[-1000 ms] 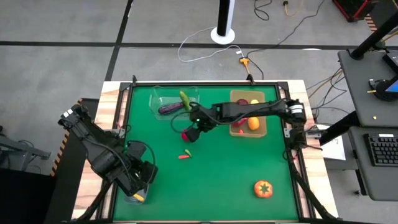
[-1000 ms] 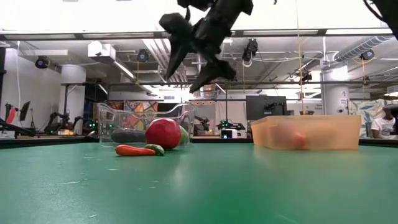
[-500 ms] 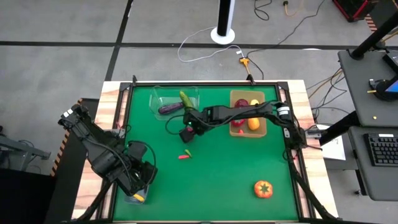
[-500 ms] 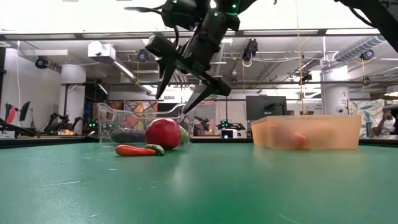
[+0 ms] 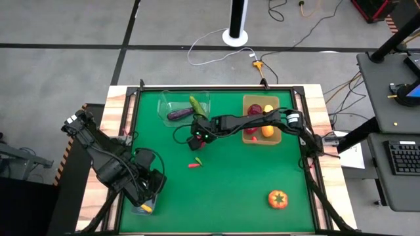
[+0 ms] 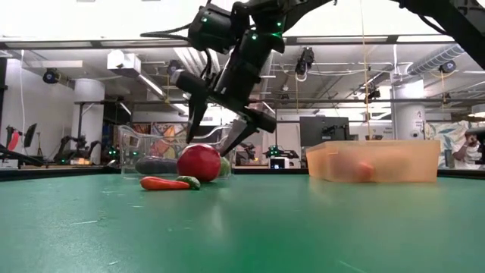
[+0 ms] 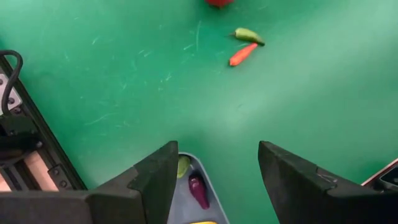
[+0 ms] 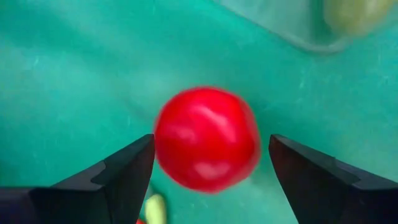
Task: Sort produce into baskets
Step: Put the red tomato into the orange bin
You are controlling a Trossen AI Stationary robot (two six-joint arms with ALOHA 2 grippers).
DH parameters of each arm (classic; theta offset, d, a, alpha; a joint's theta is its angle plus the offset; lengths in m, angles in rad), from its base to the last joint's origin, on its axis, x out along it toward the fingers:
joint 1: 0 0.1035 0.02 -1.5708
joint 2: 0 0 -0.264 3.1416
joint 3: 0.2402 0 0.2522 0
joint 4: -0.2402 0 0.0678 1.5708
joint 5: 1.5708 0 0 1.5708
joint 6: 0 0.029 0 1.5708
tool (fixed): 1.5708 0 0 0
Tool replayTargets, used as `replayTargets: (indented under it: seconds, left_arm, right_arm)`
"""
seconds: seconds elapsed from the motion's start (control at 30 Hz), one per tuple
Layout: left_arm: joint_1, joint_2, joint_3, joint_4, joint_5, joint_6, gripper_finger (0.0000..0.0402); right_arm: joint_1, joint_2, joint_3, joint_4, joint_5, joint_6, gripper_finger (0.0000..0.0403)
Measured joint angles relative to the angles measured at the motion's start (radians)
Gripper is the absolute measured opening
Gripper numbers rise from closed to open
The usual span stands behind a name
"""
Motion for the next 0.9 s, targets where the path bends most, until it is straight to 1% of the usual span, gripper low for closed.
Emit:
replayTargets:
  seconds: [0.07, 0.33, 0.57, 0.63, 0.8, 0.9]
  left_arm:
    - [0.000, 0.000, 0.000, 0.000, 0.000, -0.003, 0.0205]
    - [0.000, 0.000, 0.000, 0.000, 0.000, -0.004, 0.0205]
    - [0.000, 0.000, 0.000, 0.000, 0.000, 0.000, 0.0205]
    - [0.000, 0.000, 0.000, 0.000, 0.000, 0.004, 0.0205]
    - [0.000, 0.000, 0.000, 0.000, -0.001, 0.006, 0.0205]
    - [0.000, 0.000, 0.000, 0.000, -0.001, 0.011, 0.0205]
  right_arm:
    - [0.000, 0.010, 0.000, 0.028, 0.021, -0.004, 0.0305]
    - [0.004, 0.046, 0.002, 0.077, 0.020, 0.004, 0.0297]
    - [0.011, 0.058, 0.003, 0.077, 0.011, -0.019, 0.0295]
    - [0.011, 0.058, 0.003, 0.075, 0.009, -0.030, 0.0286]
    - [0.023, 0.051, 0.002, 0.063, 0.008, -0.059, 0.0242]
    - [0.032, 0.032, 0.000, 0.033, 0.009, -0.079, 0.0224]
